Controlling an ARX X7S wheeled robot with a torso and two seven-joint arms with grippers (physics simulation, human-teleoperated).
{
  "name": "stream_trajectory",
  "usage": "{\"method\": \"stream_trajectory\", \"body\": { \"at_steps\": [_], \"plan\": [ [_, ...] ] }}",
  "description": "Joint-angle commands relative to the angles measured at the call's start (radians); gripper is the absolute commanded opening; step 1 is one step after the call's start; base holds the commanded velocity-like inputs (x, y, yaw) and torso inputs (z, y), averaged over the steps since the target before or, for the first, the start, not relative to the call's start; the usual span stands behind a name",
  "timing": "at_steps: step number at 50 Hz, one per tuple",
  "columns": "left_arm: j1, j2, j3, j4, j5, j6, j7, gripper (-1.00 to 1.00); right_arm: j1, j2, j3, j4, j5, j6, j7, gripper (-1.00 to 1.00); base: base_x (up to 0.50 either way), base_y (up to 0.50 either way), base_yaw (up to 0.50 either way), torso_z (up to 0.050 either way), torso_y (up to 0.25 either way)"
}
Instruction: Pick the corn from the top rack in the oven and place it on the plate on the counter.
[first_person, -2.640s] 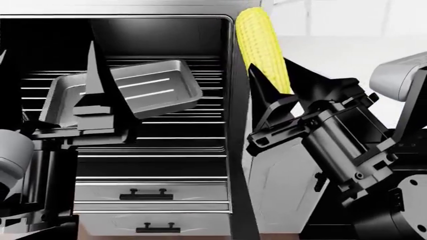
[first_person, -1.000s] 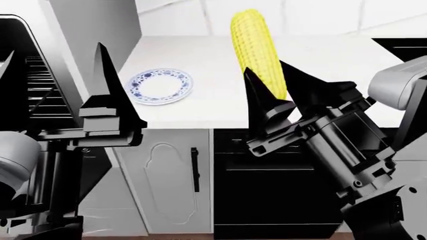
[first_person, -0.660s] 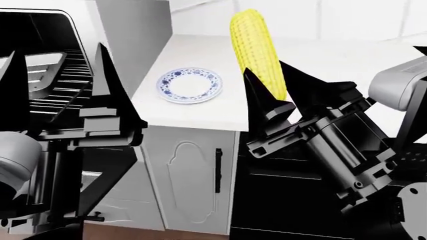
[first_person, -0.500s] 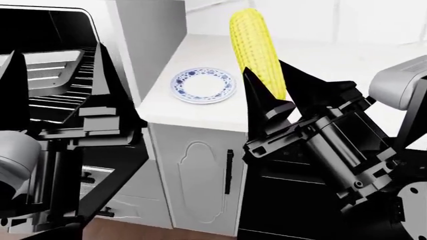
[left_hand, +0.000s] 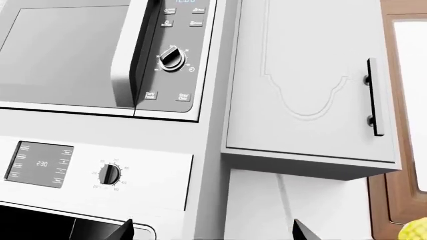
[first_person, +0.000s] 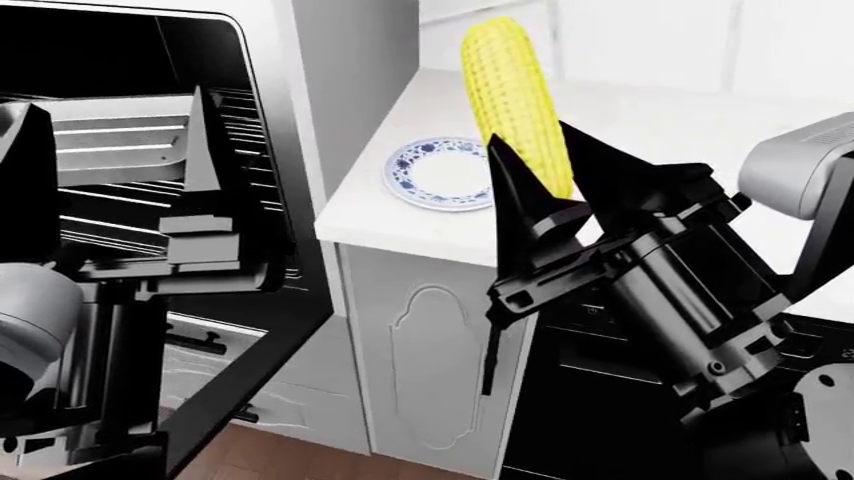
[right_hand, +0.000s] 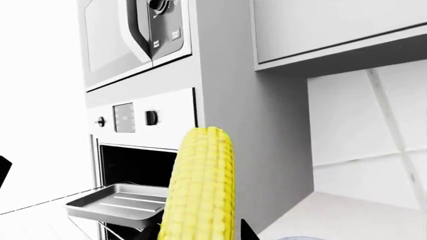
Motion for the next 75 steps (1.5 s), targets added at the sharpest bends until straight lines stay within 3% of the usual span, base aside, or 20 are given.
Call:
{"method": "stream_trajectory", "body": {
  "at_steps": [1,23,56,75],
  "plan": [
    [0.002,-0.001,0.004,0.000,0.003,0.003,-0.002,1.00,-0.003,0.000,0.014,0.002,-0.012,-0.002,0.000,-1.00,0.13,-0.23,0.00,0.000,0.000],
    [-0.015,0.001,0.010,0.000,-0.006,0.000,-0.003,1.00,-0.002,-0.001,0.011,-0.009,-0.020,0.004,-0.005,-1.00,0.46,-0.23,0.00,0.000,0.000],
    [-0.009,0.002,0.021,0.000,0.001,0.014,-0.007,1.00,-0.023,0.005,0.025,-0.020,-0.047,-0.021,-0.016,-1.00,0.50,0.07,0.00,0.000,0.001],
    [-0.016,0.007,0.029,-0.007,0.002,0.017,-0.004,1.00,0.045,-0.024,-0.012,0.005,-0.033,0.052,-0.023,-1.00,0.00,0.00,0.00,0.000,0.001]
  ]
}}
